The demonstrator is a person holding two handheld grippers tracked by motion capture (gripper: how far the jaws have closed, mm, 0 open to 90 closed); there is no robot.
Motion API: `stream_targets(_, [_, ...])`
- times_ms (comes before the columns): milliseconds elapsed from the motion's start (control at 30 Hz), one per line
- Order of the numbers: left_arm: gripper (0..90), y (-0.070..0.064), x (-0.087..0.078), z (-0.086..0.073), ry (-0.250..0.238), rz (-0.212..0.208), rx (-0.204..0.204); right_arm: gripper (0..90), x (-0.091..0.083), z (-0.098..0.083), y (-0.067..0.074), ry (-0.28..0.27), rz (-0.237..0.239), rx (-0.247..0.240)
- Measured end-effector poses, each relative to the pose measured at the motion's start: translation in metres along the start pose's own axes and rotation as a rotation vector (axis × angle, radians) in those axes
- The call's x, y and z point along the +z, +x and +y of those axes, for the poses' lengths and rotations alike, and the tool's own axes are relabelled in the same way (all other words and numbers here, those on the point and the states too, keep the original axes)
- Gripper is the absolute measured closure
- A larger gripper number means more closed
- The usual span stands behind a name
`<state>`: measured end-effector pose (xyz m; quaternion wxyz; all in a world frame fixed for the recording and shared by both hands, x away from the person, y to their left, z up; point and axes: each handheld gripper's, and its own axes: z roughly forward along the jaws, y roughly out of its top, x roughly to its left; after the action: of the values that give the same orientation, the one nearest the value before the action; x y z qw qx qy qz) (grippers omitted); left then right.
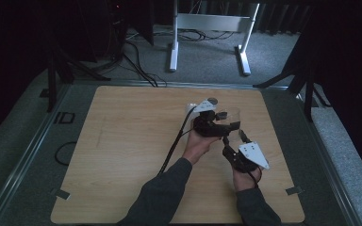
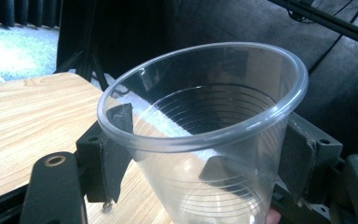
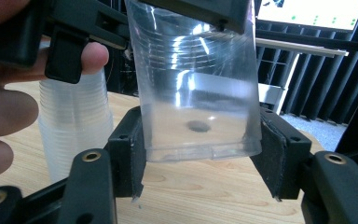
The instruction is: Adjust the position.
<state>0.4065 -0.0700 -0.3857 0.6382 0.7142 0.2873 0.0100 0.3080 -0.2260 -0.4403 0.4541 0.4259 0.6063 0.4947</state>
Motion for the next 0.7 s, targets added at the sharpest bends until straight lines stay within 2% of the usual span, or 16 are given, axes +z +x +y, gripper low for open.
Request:
stream_targets(133, [27.0,-0.0004,0.0003,-0.0002,0.0,0.001,0.004,40.2,0.0003,0.0001,0.0,0.007,0.003,-0.003])
stream_targets(167, [27.0,-0.0005,0.0003,-0.0005,0.002,0.005,0.015,40.0,0.0003,0.0001,0.0,0.007,0.003,-0.003])
stream_targets(567, [28.1,-0.0013,-0.0011,0.0005,0.002,0.022,0.035,29.8,0.003,-0.0001,0.0001,0.04,0.026,-0.02])
stream_targets(700, [28.1,-0.0015,-0.0012,0.0004,0.011,0.032,0.047,29.4,0.0038,-0.0002,-0.0004,0.058,0.03,-0.027])
